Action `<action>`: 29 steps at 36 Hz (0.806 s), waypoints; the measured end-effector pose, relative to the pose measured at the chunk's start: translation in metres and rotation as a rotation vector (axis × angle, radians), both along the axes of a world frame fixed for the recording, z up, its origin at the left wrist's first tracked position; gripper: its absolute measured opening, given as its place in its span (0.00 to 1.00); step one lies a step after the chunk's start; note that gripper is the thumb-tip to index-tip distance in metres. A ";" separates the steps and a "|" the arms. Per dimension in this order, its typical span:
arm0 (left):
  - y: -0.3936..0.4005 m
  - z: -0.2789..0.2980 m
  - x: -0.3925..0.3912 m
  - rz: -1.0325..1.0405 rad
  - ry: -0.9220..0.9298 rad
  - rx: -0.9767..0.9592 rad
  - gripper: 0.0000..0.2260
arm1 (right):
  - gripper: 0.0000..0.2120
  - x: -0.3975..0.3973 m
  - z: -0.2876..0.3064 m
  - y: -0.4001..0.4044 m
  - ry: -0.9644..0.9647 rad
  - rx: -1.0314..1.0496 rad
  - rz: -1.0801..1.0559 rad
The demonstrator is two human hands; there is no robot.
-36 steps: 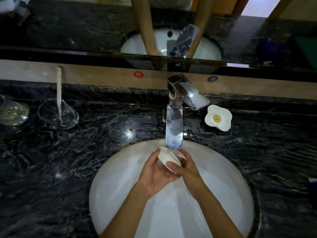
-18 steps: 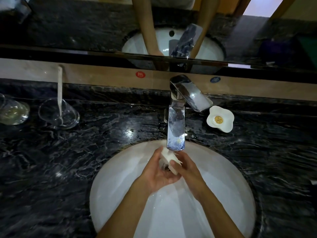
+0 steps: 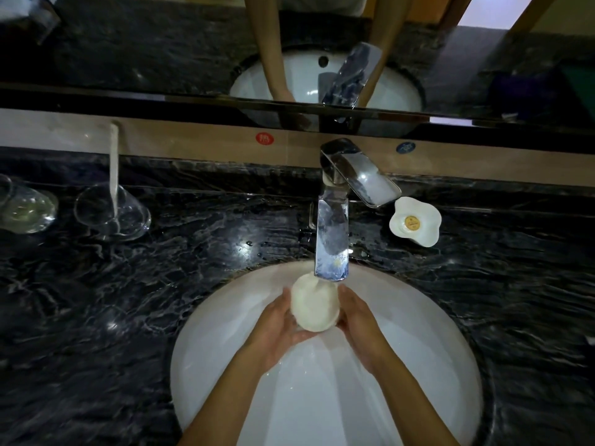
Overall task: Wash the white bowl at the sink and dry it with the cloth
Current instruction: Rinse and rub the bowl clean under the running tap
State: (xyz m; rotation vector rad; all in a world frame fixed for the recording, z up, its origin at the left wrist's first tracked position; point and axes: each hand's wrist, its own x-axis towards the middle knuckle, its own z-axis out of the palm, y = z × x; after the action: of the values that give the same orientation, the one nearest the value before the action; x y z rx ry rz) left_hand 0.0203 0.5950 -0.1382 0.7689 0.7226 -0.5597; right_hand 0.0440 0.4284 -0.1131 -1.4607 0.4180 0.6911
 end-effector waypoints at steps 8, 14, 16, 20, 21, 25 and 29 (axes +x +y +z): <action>0.005 0.008 -0.008 0.048 -0.080 0.101 0.13 | 0.16 0.002 0.003 -0.002 0.062 0.173 -0.123; 0.004 0.013 -0.012 0.054 -0.184 0.228 0.13 | 0.17 -0.004 0.000 0.000 0.023 0.234 -0.138; 0.004 0.014 -0.012 0.073 -0.191 0.217 0.12 | 0.19 -0.006 -0.001 -0.001 -0.013 0.230 -0.126; 0.004 0.012 -0.009 0.130 -0.146 0.121 0.13 | 0.13 -0.005 0.007 -0.001 -0.116 0.111 -0.064; 0.004 0.011 -0.009 0.142 -0.126 0.100 0.12 | 0.14 -0.004 0.009 0.000 -0.153 0.067 -0.043; 0.006 0.006 -0.006 0.163 -0.072 0.030 0.12 | 0.14 -0.002 0.012 0.006 -0.246 -0.084 -0.035; 0.009 0.008 -0.002 0.093 -0.070 0.119 0.12 | 0.14 -0.006 0.006 0.011 -0.178 -0.095 -0.103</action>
State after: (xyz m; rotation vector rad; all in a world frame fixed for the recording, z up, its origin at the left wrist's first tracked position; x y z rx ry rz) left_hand 0.0184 0.6045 -0.1302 0.8568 0.7280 -0.4064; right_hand 0.0378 0.4394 -0.1067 -1.5648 0.3892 0.4596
